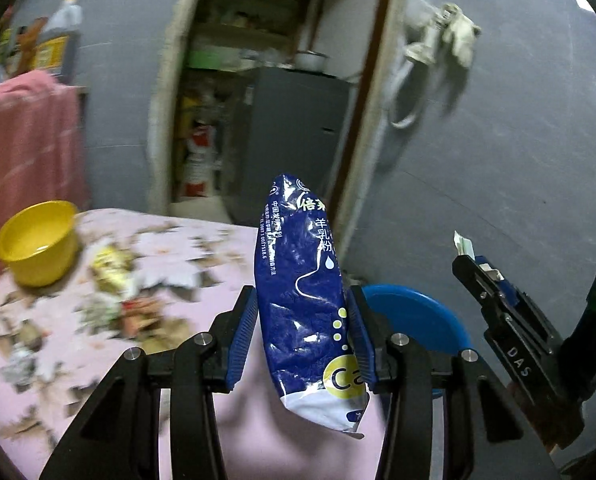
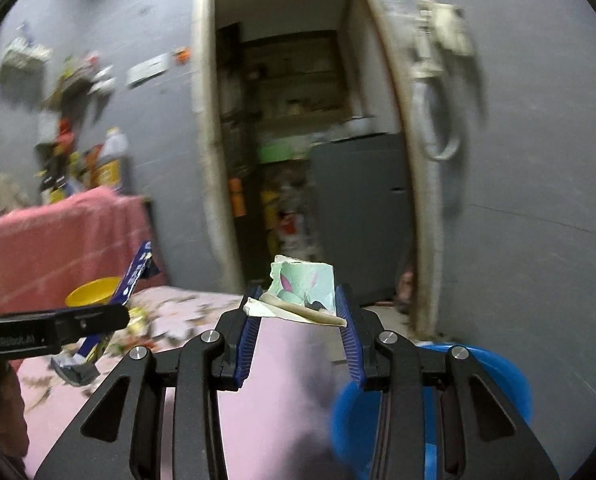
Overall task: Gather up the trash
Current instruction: 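Carry both held items over the blue bucket and open both tools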
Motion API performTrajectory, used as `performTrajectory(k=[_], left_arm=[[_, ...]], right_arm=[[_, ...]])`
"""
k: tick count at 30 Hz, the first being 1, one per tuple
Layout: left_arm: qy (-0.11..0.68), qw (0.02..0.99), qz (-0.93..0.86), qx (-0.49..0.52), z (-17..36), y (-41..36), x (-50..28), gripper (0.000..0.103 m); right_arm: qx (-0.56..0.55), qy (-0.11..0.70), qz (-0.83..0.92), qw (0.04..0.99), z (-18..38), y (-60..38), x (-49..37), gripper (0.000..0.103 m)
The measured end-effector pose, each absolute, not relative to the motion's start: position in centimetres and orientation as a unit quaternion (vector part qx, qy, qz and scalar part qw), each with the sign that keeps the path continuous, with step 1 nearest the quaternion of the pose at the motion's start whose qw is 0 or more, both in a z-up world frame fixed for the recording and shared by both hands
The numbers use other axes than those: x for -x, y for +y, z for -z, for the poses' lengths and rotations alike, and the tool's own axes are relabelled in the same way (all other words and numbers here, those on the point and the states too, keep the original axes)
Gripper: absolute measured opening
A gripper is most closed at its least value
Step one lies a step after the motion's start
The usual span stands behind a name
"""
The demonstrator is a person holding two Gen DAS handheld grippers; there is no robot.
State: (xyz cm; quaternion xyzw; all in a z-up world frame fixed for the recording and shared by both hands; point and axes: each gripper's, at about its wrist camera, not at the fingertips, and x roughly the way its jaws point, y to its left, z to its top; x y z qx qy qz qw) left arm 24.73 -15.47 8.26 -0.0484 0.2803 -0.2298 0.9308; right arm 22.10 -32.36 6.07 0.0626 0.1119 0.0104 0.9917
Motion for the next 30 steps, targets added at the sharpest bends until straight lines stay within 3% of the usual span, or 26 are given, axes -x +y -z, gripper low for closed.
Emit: performTrajectory(k=[16, 25, 30], left_arm=[[0.389, 0.863, 0.321, -0.021, -2.6, -29.5, -31.5, 0.040], [0.441, 0.836, 0.324, -0.040, 1.7, -32.3, -34.1, 0.041], [0.460, 0.829, 0.318, -0.032, 3.5, -32.4, -35.2, 0.044]], right_arm=[[-0.142, 0.235, 0.130, 0.953, -1.1, -42.9, -23.6, 0.036], [-0.181, 0.286, 0.135, 0.931, 0.6, -45.2, -24.7, 0.036], [-0.200, 0.297, 0.141, 0.923, 0.9, -45.9, -24.7, 0.043]])
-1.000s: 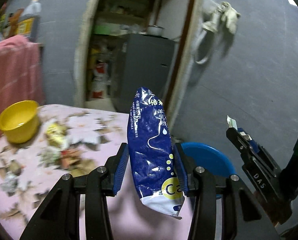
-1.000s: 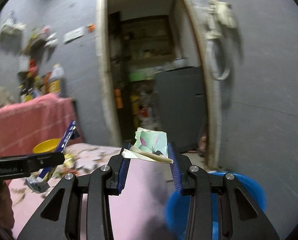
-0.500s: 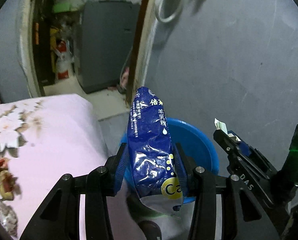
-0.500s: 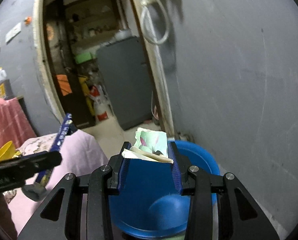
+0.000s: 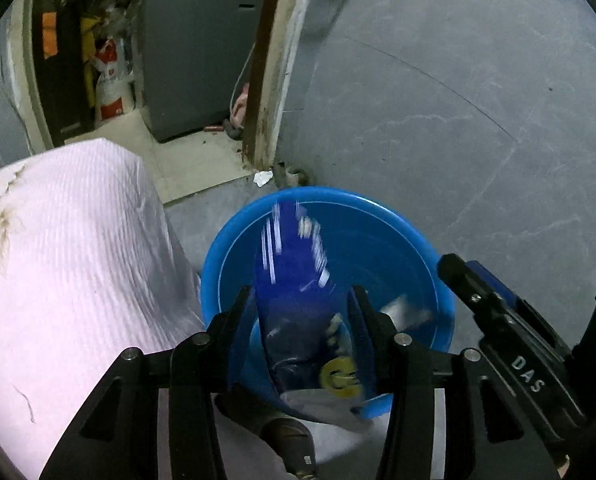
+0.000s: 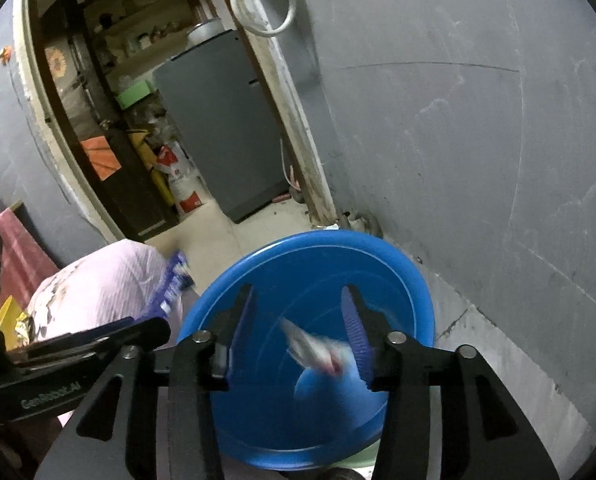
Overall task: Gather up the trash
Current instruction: 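Carry both held items over the blue bucket and open both tools, then move both open tools back over the trash on the table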
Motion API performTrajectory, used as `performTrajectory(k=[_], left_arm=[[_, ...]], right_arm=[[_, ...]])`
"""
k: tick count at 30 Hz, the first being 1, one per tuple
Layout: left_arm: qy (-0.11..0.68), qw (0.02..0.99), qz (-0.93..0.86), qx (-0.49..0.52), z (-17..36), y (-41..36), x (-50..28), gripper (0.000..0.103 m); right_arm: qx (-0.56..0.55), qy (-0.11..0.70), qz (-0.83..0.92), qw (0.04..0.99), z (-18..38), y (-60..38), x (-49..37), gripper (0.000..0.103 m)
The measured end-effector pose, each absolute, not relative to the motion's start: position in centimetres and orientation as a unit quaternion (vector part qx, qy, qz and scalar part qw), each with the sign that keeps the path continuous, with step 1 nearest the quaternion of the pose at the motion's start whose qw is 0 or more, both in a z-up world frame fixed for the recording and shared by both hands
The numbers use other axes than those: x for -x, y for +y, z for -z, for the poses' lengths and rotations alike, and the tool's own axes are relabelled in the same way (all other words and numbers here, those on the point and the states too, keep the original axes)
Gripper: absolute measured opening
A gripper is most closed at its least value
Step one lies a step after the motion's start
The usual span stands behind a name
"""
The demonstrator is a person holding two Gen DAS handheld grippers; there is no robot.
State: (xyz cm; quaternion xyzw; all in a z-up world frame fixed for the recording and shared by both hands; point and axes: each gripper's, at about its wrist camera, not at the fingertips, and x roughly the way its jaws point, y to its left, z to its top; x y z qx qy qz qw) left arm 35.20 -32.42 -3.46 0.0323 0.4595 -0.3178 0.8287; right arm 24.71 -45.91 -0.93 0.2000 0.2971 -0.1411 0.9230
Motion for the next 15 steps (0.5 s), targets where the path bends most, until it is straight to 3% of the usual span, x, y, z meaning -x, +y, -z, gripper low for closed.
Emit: performTrajectory(k=[3, 15], left_arm=[[0.459, 0.833, 0.309, -0.020, 3.6, -31.8, -35.5, 0.051], [0.406, 0.870, 0.279, 0.003, -1.3, -29.1, -32.8, 0.060]], right_arm=[[-0.201, 0.296, 0.143, 0.923, 0.9, -46.0, -24.5, 0.044], [-0.181, 0.253, 0.150, 0.938, -1.0, -45.1, -24.2, 0.056]])
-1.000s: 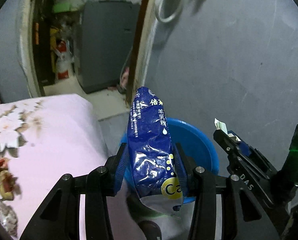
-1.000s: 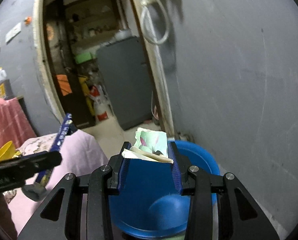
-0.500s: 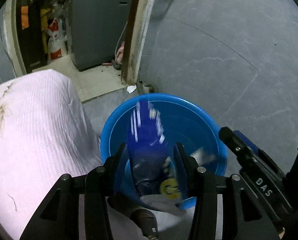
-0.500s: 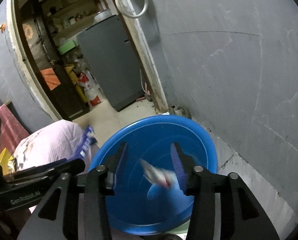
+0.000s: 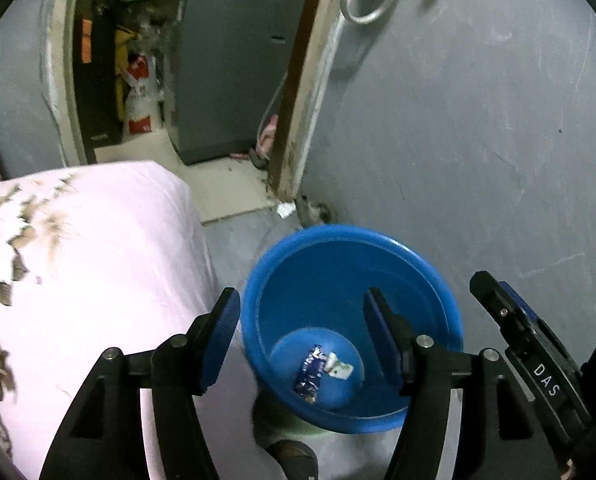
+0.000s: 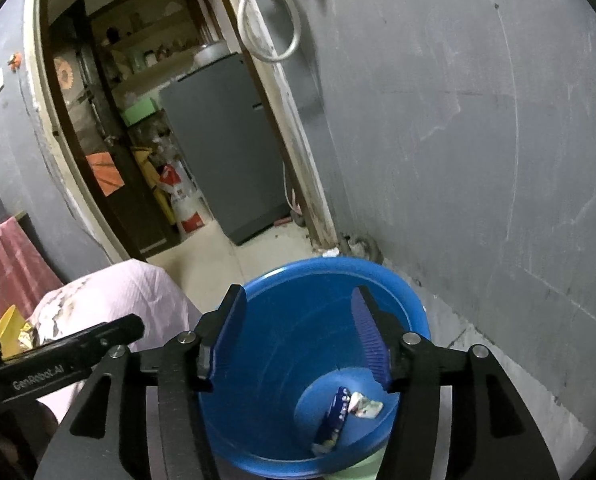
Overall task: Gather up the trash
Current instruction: 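Move both open tools back over the trash on the table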
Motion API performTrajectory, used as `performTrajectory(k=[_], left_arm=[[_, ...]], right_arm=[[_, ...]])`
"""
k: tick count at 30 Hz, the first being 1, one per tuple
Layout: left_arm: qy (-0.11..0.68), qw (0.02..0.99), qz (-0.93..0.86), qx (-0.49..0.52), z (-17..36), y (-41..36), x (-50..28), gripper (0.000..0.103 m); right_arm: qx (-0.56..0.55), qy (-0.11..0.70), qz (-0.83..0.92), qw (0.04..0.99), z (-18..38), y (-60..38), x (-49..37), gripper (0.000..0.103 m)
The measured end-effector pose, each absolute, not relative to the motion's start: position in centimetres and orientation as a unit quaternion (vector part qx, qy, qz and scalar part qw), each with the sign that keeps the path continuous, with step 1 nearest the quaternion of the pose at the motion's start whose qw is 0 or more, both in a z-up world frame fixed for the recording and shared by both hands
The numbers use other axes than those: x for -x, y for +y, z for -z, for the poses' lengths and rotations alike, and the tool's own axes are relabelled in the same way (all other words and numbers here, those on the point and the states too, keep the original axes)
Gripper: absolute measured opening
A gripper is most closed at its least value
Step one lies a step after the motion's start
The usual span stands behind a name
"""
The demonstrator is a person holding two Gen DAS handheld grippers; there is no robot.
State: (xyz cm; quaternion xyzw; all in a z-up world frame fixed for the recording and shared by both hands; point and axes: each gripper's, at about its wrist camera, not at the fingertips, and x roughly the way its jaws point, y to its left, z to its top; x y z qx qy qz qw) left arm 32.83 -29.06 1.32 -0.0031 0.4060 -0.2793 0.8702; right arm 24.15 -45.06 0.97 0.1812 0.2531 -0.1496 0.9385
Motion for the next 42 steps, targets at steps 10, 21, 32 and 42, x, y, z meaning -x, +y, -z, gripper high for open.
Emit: performTrajectory(k=[10, 21, 32, 42], left_arm=[[0.328, 0.916, 0.232, 0.019, -5.6, -23.3, -30.7, 0.081], [0.213, 0.967, 0.138, 0.030, -8.4, -14.8, -26.5, 0.099], [0.145, 0.987, 0.022, 0.070, -9.2, -4.4, -21.9, 0.101], [0.122, 0.991, -0.049, 0.036, -7.6, 2.3, -18.2, 0.101]], right_arm=[[-0.148, 0.191, 0.135, 0.961, -3.3, -41.8, -24.2, 0.086], [-0.100, 0.098, 0.061, 0.988, -6.2, -35.5, -23.2, 0.103], [-0.077, 0.024, -0.035, 0.996, -7.7, -27.8, -21.2, 0.103], [-0.033, 0.034, -0.112, 0.993, -7.2, -21.2, -21.1, 0.103]])
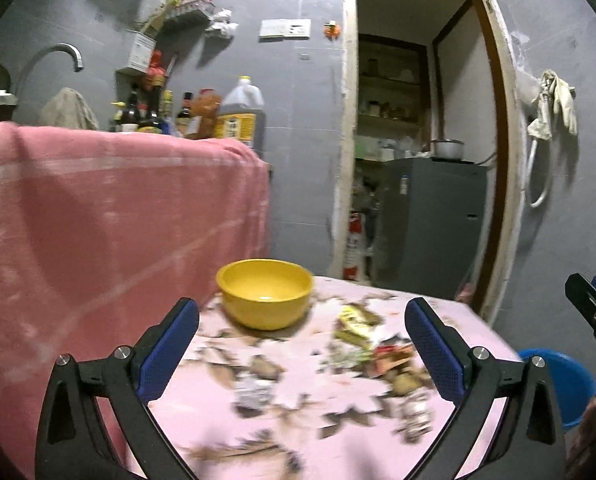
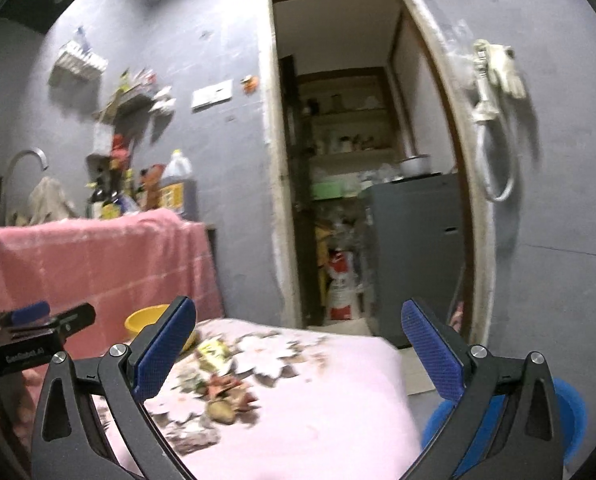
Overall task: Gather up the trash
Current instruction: 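Move both open tools back over the trash on the table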
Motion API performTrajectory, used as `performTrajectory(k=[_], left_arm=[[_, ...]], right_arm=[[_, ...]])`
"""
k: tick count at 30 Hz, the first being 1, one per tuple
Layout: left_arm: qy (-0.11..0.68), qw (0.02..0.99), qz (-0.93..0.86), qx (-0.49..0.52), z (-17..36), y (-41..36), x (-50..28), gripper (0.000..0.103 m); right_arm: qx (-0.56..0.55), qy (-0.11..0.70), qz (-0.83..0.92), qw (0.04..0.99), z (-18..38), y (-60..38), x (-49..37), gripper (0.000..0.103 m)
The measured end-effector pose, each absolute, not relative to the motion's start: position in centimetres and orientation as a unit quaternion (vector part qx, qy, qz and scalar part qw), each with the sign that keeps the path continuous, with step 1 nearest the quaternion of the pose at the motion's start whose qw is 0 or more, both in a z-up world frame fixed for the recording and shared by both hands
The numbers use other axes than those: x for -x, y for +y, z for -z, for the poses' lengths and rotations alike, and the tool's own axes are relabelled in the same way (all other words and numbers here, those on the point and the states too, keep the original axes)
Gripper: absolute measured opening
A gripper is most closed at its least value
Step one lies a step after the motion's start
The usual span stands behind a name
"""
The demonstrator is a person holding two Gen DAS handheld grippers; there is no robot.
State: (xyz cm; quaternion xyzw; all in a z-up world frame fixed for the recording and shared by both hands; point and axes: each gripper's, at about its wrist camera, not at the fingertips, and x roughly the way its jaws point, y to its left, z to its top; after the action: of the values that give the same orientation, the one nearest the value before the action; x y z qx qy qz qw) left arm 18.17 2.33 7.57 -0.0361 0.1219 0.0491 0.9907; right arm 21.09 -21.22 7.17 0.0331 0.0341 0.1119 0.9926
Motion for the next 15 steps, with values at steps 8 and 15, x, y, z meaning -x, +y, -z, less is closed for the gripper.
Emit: performTrajectory(k=[8, 15], left_arm=[[0.145, 0.987, -0.065, 0.020, -5.1, 5.8, -17.8, 0.101], [0.204, 0.975, -0.053, 0.072, -3.5, 8.5, -19.2, 0.101]], right_arm=[[-0.006, 0.095, -0.168, 0.981, -5.2, -17.7, -23.1, 0.103], [0.024, 0.186, -0.190, 0.964, -3.0, -15.4, -25.7, 0.103]])
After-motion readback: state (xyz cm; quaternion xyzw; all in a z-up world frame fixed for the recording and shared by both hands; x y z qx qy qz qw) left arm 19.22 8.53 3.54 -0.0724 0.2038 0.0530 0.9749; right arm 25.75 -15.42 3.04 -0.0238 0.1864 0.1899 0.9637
